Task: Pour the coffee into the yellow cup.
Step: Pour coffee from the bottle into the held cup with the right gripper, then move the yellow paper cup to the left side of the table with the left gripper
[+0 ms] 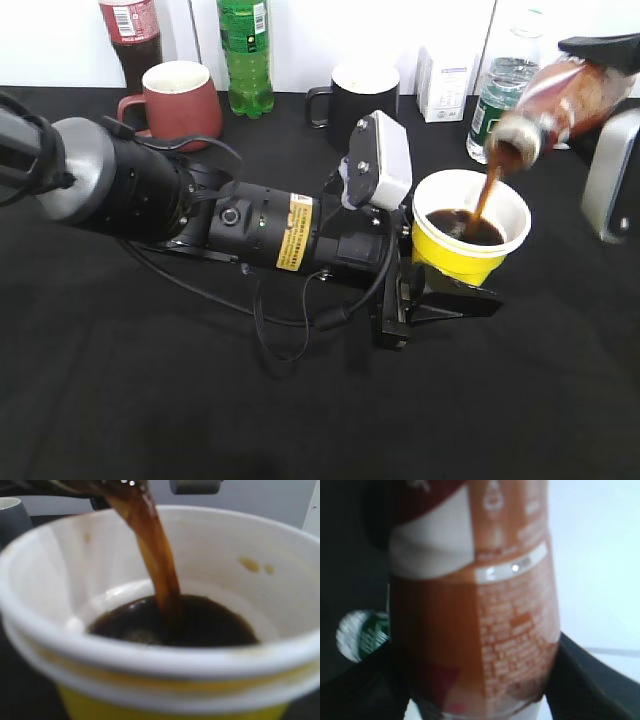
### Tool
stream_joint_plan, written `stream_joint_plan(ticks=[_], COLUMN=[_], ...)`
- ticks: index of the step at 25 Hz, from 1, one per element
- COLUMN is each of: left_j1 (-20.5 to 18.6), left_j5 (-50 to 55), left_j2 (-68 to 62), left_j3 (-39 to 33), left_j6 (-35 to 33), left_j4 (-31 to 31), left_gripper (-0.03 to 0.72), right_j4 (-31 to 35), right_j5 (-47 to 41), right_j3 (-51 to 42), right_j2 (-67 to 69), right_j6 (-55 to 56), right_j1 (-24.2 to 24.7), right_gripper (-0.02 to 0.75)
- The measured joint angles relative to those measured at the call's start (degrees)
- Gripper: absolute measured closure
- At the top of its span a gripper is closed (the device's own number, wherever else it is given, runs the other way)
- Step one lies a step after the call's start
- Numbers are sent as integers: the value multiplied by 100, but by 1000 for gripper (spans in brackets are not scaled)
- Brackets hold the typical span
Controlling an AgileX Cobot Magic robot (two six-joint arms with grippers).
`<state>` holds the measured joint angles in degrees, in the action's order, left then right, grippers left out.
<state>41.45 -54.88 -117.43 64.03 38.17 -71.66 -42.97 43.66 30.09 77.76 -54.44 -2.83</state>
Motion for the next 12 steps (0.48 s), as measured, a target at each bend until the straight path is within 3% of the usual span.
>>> stream_joint_plan(ticks=[3, 7, 10, 12], left_j1=[0, -70, -376, -698], left_j5=[5, 22, 35, 56], left_j2=[0, 0, 0, 2], left_j3=[0, 0, 0, 0], left_j6=[0, 0, 0, 0], left_j4=[73, 720, 842, 848], left_gripper=[254, 254, 255, 255], right_j4=[-225, -529, -533, -533], right_j5=[10, 111, 146, 170], right_j3=[0, 0, 0, 0], right_j2=[0, 0, 0, 0], right_j6=[1764, 4108, 6598, 7284], right_j1=[0, 0, 0, 0], right_gripper=[195, 195, 195, 195])
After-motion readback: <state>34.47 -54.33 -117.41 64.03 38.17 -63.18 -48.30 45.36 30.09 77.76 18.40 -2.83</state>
